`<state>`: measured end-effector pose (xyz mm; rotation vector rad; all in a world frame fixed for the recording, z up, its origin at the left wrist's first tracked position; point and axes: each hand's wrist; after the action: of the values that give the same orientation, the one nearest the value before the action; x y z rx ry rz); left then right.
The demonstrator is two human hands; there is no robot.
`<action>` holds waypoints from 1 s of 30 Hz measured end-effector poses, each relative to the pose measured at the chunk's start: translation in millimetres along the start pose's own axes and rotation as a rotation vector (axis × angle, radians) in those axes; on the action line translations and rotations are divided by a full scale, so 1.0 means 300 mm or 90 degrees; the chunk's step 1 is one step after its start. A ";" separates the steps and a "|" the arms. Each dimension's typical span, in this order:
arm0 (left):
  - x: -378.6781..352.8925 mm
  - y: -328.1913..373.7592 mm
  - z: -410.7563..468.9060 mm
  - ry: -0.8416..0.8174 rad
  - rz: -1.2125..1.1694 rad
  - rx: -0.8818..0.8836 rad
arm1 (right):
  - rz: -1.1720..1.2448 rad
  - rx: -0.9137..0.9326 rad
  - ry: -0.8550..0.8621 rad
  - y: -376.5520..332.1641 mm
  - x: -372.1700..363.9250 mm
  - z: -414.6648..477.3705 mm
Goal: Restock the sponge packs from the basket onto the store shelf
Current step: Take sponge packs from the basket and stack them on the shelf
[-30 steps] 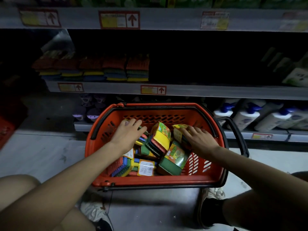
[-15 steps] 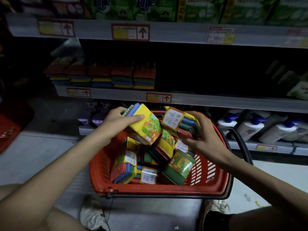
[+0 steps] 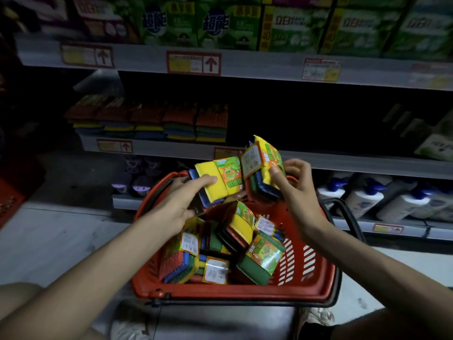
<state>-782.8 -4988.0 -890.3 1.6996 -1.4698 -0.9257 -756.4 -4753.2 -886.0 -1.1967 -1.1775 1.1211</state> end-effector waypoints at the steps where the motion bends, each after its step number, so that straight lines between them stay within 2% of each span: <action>1: -0.009 0.000 -0.004 -0.002 0.003 -0.008 | -0.004 -0.015 0.005 -0.005 0.004 0.010; 8: -0.049 -0.005 -0.004 0.000 -0.048 -0.011 | 0.102 -0.122 -0.104 -0.018 0.016 0.052; 15: -0.091 -0.006 -0.013 -0.016 -0.037 -0.008 | 0.119 -0.103 -0.088 -0.058 0.032 0.039; 19: -0.109 -0.003 -0.001 -0.002 -0.062 -0.064 | 0.105 -0.105 -0.023 -0.074 0.065 0.046; 21: -0.117 0.006 -0.012 0.000 0.004 -0.105 | 0.084 -0.104 0.000 -0.073 0.078 0.050; 26: -0.159 0.010 -0.052 -0.036 0.300 -0.220 | 0.155 -0.123 0.004 -0.078 0.065 0.050; 30: -0.195 0.024 -0.038 -0.078 0.379 -0.224 | 0.172 -0.117 -0.001 -0.080 0.045 0.057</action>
<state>-782.5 -4930.3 -874.3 0.8888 -1.6447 -0.8927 -772.2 -4739.8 -861.2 -1.5314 -1.1639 1.2320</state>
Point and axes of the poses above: each hand's wrist, its own z-axis towards the middle knuckle, its own x-axis out of the back of the hand, y = z × x, and after that the axes turned 3 degrees about -y, right-handed
